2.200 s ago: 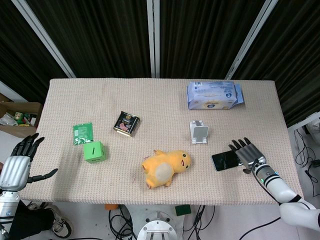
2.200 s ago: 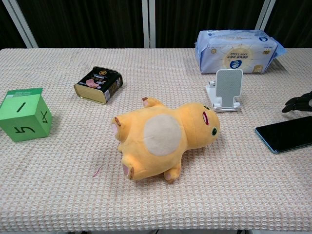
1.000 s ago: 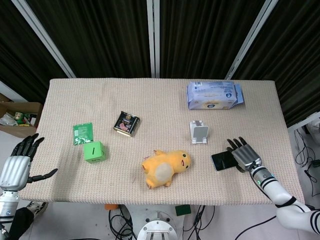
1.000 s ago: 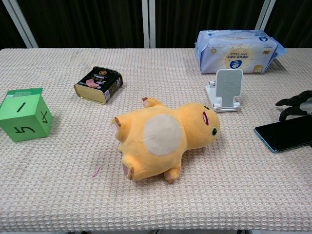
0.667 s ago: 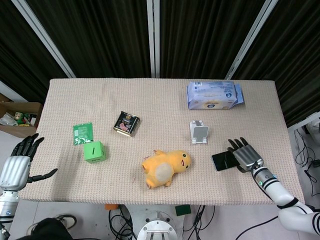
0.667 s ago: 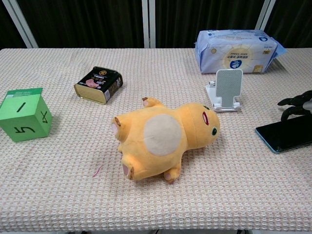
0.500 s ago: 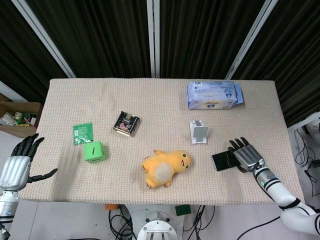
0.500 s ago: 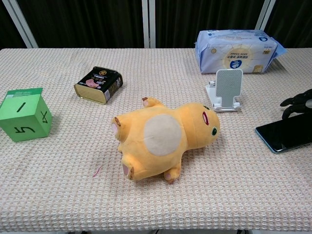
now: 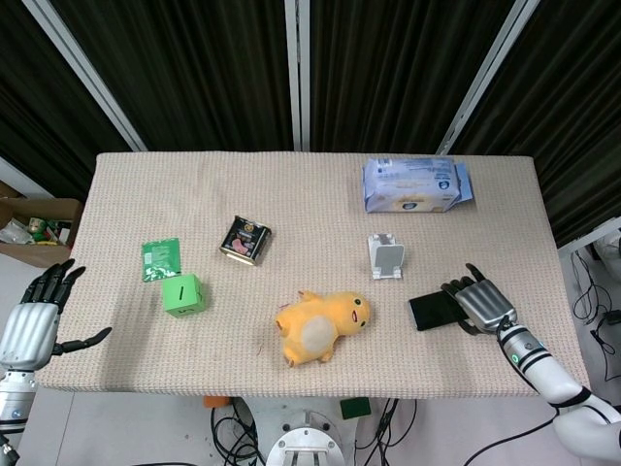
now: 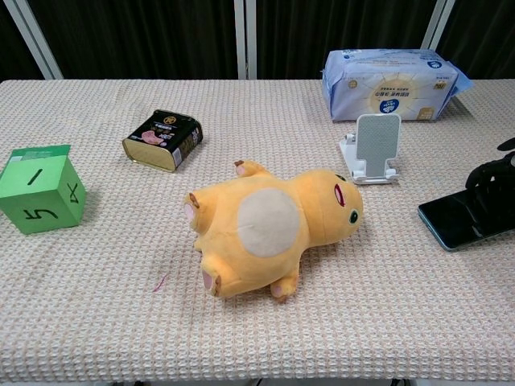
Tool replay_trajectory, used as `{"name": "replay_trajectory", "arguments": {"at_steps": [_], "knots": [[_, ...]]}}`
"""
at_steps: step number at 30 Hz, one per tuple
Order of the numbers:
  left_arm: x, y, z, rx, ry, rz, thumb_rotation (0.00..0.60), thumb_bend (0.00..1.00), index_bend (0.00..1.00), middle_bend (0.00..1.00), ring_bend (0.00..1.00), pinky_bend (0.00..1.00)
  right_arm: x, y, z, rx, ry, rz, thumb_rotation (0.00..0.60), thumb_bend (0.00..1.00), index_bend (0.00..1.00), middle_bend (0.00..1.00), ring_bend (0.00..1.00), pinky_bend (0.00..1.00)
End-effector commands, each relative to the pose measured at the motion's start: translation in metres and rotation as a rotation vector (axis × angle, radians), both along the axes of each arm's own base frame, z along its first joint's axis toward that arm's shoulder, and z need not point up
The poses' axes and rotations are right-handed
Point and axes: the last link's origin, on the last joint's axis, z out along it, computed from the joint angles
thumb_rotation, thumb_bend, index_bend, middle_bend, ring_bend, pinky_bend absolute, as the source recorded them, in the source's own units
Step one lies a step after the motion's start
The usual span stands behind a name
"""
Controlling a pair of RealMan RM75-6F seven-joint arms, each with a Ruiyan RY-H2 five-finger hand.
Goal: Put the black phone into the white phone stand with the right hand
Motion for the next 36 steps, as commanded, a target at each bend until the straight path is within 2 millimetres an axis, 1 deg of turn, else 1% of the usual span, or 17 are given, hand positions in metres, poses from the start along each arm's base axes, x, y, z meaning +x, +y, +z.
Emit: {"name": "replay_trajectory", "arguments": {"at_steps": [1,3,6,10,12,13,15,16,19,21,23,25,27,28,32,34,36], "knots": [[0.000,0.000,0.000,0.001,0.000,0.000,0.354,0.07,0.11,0.04,0.02,0.14,0.000,0.001,0.002,-0.007,-0.007,0.010,0.600,0.62,0.74,0.46,0.46,0.10],[0.000,0.000,0.001,0.002,0.000,0.000,0.351,0.07,0.11,0.04,0.02,0.14,0.001,0.003,0.006,-0.016,-0.016,0.023,0.600,0.63,0.74,0.53,0.52,0.15],[0.000,-0.001,0.001,0.003,0.001,0.002,0.349,0.07,0.11,0.04,0.02,0.14,0.001,0.007,0.017,-0.045,-0.022,0.061,0.600,0.63,0.74,0.59,0.55,0.21],[0.000,-0.001,0.003,0.008,0.002,0.000,0.351,0.07,0.11,0.04,0.02,0.14,0.005,0.010,0.042,-0.121,-0.011,0.153,0.600,0.63,0.75,0.61,0.56,0.24],[0.000,0.000,0.002,0.009,0.000,-0.002,0.351,0.07,0.11,0.04,0.02,0.14,0.014,0.008,0.060,-0.185,-0.009,0.227,0.600,0.63,0.75,0.62,0.57,0.25],[0.000,0.000,0.002,0.009,0.000,-0.001,0.351,0.07,0.11,0.04,0.02,0.14,0.016,0.007,0.065,-0.202,-0.007,0.248,0.600,0.63,0.74,0.62,0.57,0.25],[0.000,0.000,0.001,0.006,-0.003,0.001,0.353,0.07,0.11,0.04,0.02,0.14,0.029,-0.002,0.083,-0.285,0.049,0.373,0.600,0.62,0.70,0.62,0.57,0.26],[0.000,0.000,0.000,0.006,-0.003,0.001,0.352,0.07,0.11,0.04,0.02,0.14,0.033,-0.005,0.087,-0.307,0.074,0.415,0.600,0.62,0.68,0.63,0.58,0.27],[-0.001,0.000,-0.002,0.005,-0.006,0.002,0.350,0.07,0.11,0.04,0.02,0.14,0.054,-0.023,0.102,-0.410,0.224,0.660,0.600,0.62,0.66,0.63,0.58,0.27],[-0.002,0.000,-0.001,0.006,-0.004,0.003,0.353,0.07,0.11,0.04,0.02,0.14,0.064,-0.035,0.105,-0.427,0.335,0.798,0.600,0.62,0.64,0.62,0.58,0.27],[-0.002,0.001,-0.001,0.007,-0.003,0.003,0.351,0.07,0.11,0.04,0.02,0.14,0.070,-0.044,0.104,-0.407,0.416,0.892,0.600,0.62,0.61,0.61,0.58,0.26],[-0.002,0.001,-0.001,0.010,-0.001,0.003,0.351,0.07,0.11,0.04,0.02,0.14,0.075,-0.057,0.103,-0.347,0.533,1.002,0.600,0.62,0.55,0.60,0.58,0.24],[-0.002,0.001,0.000,0.012,-0.001,0.004,0.353,0.07,0.11,0.04,0.02,0.14,0.080,-0.066,0.102,-0.292,0.606,1.076,0.600,0.62,0.43,0.58,0.58,0.22],[-0.002,0.002,0.000,0.013,-0.001,0.005,0.352,0.07,0.11,0.04,0.02,0.14,0.084,-0.073,0.102,-0.258,0.635,1.118,0.600,0.62,0.40,0.57,0.58,0.22],[-0.005,0.002,-0.002,0.010,-0.005,0.017,0.353,0.07,0.11,0.04,0.02,0.14,0.098,-0.090,0.102,-0.222,0.634,1.205,0.600,0.62,0.32,0.57,0.58,0.20],[-0.006,0.003,-0.004,0.005,-0.002,0.021,0.353,0.07,0.11,0.04,0.02,0.14,0.099,-0.096,0.101,-0.173,0.646,1.267,0.600,0.62,0.31,0.57,0.58,0.18],[-0.007,0.003,-0.004,0.006,0.001,0.022,0.354,0.07,0.11,0.04,0.02,0.14,0.100,-0.100,0.100,-0.129,0.651,1.302,0.600,0.63,0.26,0.57,0.57,0.13]]}}
